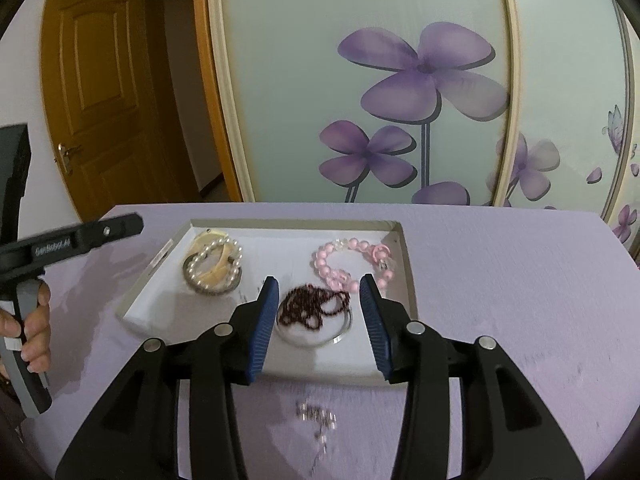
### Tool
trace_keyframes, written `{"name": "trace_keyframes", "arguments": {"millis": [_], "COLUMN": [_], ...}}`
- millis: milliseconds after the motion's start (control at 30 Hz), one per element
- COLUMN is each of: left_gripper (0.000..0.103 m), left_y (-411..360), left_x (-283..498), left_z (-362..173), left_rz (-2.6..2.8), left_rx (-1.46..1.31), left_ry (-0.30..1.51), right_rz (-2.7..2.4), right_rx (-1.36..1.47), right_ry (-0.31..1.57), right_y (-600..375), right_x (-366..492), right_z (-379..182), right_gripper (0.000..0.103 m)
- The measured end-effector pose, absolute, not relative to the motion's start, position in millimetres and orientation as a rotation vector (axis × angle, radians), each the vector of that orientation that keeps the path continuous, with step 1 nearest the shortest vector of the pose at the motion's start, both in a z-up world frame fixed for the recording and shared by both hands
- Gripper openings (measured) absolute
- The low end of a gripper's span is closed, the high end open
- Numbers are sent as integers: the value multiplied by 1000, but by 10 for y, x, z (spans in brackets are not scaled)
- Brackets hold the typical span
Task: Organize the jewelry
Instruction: 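Move the left tool to a white pearl stud earring and close on it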
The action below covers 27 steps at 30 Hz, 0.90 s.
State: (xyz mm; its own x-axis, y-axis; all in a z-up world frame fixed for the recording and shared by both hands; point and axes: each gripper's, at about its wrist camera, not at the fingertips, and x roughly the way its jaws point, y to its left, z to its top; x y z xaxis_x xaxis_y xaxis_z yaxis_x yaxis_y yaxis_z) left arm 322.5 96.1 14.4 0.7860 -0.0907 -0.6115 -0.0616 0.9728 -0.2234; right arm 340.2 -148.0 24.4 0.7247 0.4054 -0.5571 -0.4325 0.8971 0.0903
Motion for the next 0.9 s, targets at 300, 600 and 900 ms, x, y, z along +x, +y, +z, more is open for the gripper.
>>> {"name": "trace_keyframes", "arguments": {"millis": [300, 600, 900], "left_gripper": [49, 46, 25], "left_y": [454, 25, -72], "left_x": [2500, 2298, 2377], "left_z": [-224, -570, -625], "left_rz": [-113, -145, -113], "left_rx": [-185, -151, -134], "left_ry": [762, 877, 891], "right_rz": [454, 462, 459], "right_rx": [-29, -21, -6], "right_ry": [584, 601, 627], "right_y": [-1762, -1876, -1955], "right_x": [2930, 2636, 2598], "right_z": [319, 279, 222], "right_gripper": [52, 54, 54]}}
